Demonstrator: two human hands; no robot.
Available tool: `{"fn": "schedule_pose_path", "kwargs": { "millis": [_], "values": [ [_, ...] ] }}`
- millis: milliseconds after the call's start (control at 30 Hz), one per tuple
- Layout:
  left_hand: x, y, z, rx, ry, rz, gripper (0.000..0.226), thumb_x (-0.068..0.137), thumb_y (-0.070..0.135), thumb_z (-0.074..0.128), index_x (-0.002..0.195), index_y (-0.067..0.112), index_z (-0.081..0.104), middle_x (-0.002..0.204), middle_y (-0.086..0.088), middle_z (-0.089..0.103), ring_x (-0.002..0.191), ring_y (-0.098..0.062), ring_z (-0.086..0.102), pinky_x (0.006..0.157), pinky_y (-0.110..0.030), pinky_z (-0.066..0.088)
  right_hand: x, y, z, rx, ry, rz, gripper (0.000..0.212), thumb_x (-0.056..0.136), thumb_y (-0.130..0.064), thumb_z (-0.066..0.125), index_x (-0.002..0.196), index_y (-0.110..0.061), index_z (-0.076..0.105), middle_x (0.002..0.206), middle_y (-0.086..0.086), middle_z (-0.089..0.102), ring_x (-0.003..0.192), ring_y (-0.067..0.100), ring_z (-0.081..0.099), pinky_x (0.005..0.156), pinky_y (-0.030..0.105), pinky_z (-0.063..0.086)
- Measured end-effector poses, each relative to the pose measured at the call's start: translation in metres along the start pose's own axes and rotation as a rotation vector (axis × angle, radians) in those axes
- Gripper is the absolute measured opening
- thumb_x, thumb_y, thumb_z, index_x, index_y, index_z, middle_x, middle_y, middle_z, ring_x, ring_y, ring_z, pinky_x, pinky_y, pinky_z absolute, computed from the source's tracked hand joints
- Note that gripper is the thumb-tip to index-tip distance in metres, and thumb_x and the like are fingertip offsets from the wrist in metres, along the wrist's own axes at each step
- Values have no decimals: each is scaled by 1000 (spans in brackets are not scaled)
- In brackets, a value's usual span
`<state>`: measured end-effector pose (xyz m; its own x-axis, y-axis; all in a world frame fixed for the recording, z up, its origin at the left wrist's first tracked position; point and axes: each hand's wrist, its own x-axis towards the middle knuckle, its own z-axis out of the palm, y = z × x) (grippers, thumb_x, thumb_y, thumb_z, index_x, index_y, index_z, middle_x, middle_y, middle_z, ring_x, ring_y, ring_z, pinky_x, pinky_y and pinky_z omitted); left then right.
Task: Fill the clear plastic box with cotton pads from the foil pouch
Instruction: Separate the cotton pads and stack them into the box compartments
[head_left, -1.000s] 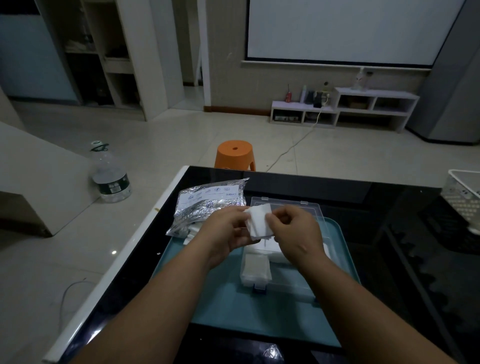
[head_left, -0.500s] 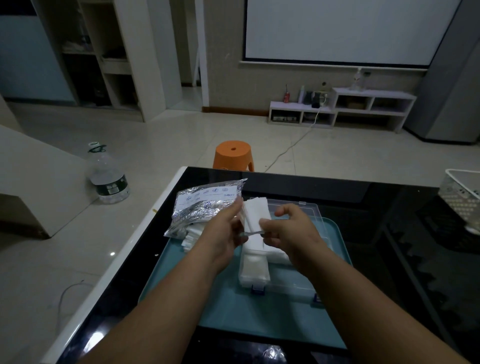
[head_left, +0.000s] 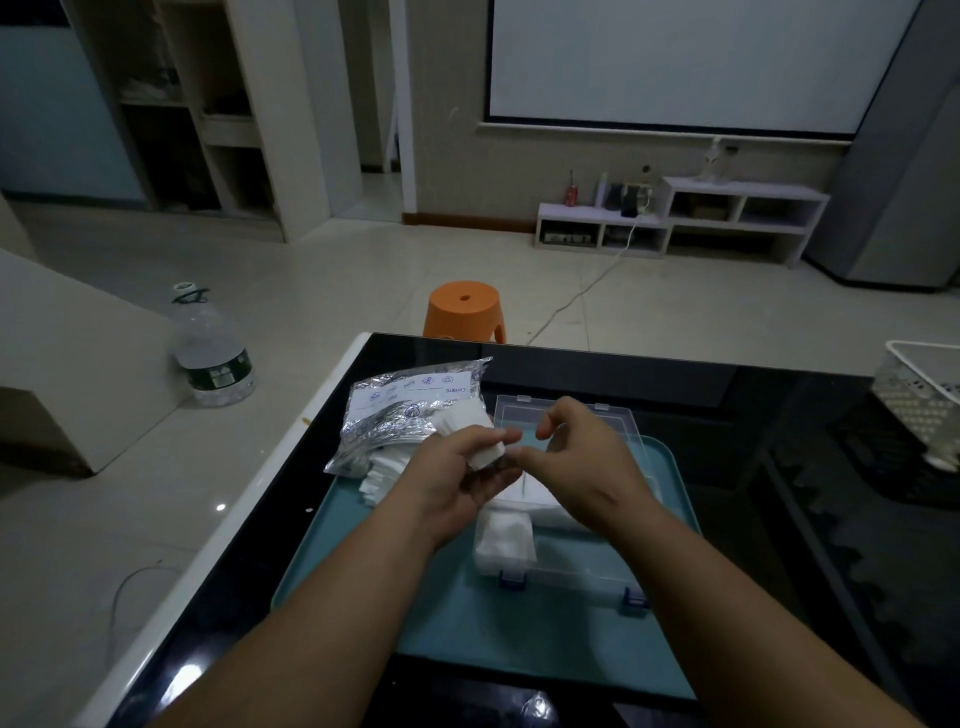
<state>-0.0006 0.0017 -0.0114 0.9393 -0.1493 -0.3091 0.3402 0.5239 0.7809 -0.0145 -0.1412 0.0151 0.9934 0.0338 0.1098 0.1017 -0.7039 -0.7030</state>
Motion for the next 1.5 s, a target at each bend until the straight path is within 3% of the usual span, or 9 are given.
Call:
{"fn": "schedule_pose_path", "kwargs": {
  "millis": [67, 200, 433, 533, 767, 867, 1133, 1367, 1500],
  "values": [
    [-2, 0, 1, 126, 22, -39, 6, 83, 9, 63, 88, 8, 66, 71, -6, 64, 54, -15, 59, 49, -23, 49, 0, 1, 0, 5, 7, -68, 32, 82, -40, 70, 103, -31, 47, 96, -10, 55, 88, 10, 53, 76, 31, 50],
    [-1, -3, 3, 235, 2, -127, 5, 82, 17, 64, 82, 12, 62, 68, -4, 64, 57, -15, 57, 54, -26, 50, 1, 3, 3, -15, -59, -152, 84, 73, -42, 78, 142, -35, 31, 140, -12, 45, 129, 12, 39, 105, 36, 39],
    [-3, -9, 10, 236, -134, -127, 23, 87, -1, 47, 80, 6, 68, 62, -4, 67, 51, -13, 62, 44, -19, 46, 2, 5, 8, -109, -253, -215, 128, 57, -40, 88, 146, -55, -4, 153, -14, 36, 137, 19, 38, 114, 48, 31],
    [-5, -11, 9, 278, -162, -121, 23, 85, -2, 48, 89, 8, 68, 70, -5, 67, 60, -15, 63, 53, -24, 51, 2, 2, 5, -196, -237, -247, 120, 66, -37, 83, 150, -47, -3, 149, -10, 43, 136, 18, 38, 114, 40, 20],
    [-8, -10, 8, 305, -170, -118, 33, 81, -8, 49, 106, 8, 63, 75, -9, 65, 64, -19, 64, 52, -27, 53, 1, 3, 5, -231, -223, -296, 117, 67, -38, 80, 149, -49, -2, 152, -14, 35, 141, 16, 26, 113, 40, 17],
    [-7, -11, 8, 334, -152, -133, 31, 82, -4, 52, 108, 10, 61, 73, -7, 63, 60, -18, 62, 56, -29, 53, 2, 3, 4, -279, -198, -311, 114, 70, -36, 79, 150, -46, -1, 147, -13, 42, 137, 16, 33, 110, 36, 18],
    [-9, -7, 11, 269, -169, -153, 24, 81, -8, 46, 89, 8, 62, 63, -5, 64, 54, -17, 63, 50, -26, 52, 1, 1, 4, -251, -219, -300, 114, 69, -38, 80, 149, -49, -1, 149, -10, 39, 138, 17, 30, 112, 37, 17],
    [-9, -8, 13, 292, -141, -162, 22, 83, -2, 46, 91, 10, 62, 62, -4, 64, 50, -17, 60, 59, -31, 53, -4, -7, -5, -254, -217, -272, 103, 77, -34, 76, 151, -44, 6, 142, -7, 45, 132, 19, 33, 110, 35, 21],
    [-8, -8, 15, 274, -97, -148, 17, 86, 2, 46, 91, 9, 61, 63, -4, 64, 53, -17, 61, 52, -28, 53, -2, -4, -1, -241, -246, -267, 109, 72, -37, 79, 151, -45, 3, 148, -7, 39, 138, 18, 30, 113, 38, 18]
  ]
}}
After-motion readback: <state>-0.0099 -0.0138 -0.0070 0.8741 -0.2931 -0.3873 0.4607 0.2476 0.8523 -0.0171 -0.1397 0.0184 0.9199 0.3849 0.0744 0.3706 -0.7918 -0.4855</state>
